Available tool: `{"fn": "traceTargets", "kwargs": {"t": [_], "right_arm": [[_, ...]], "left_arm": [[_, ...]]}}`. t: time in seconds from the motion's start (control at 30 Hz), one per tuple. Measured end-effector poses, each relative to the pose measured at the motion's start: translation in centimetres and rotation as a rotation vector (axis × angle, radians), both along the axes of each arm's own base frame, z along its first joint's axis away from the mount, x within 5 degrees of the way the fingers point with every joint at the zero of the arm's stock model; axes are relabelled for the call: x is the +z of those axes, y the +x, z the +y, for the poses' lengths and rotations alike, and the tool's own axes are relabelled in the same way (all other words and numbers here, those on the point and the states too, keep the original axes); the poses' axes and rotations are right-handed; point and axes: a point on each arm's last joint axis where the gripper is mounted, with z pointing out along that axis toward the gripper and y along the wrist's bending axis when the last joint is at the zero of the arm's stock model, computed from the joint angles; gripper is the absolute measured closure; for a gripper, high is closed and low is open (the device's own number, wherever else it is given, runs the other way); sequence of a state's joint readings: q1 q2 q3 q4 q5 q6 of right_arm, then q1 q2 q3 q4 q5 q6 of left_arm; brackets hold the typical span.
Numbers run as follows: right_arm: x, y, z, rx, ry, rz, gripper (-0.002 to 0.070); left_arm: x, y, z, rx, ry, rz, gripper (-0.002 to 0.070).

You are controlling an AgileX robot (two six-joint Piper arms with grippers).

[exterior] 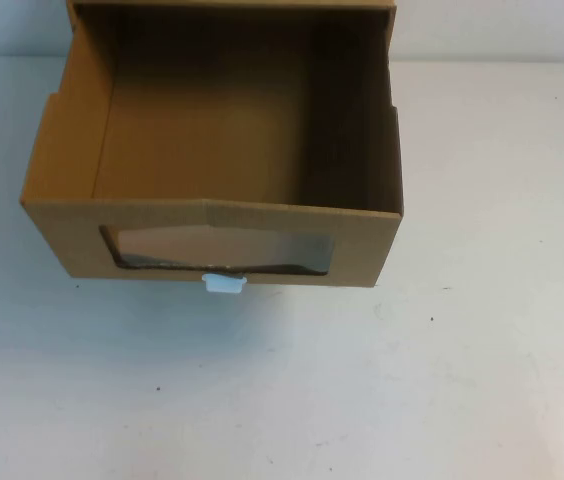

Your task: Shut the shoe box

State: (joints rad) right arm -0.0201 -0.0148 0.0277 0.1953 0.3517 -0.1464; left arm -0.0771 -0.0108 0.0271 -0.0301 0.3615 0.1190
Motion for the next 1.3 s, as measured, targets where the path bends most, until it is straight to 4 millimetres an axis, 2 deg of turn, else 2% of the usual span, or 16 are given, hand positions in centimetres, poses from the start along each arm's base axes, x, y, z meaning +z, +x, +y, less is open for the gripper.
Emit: {"fn": "traceTargets", "kwargs": {"t": [1.2,1.3], "right_arm": [[0.0,0.0,0.0,0.0,0.0,0.0,0.0687],[0.0,0.0,0.0,0.0,0.0,0.0,0.0687]], "left_arm": [[0.0,0.0,0.0,0.0,0.0,0.0,0.068],[0.13,0.02,-0.17,-0.001,-0.063,-0.008,0.068]]}}
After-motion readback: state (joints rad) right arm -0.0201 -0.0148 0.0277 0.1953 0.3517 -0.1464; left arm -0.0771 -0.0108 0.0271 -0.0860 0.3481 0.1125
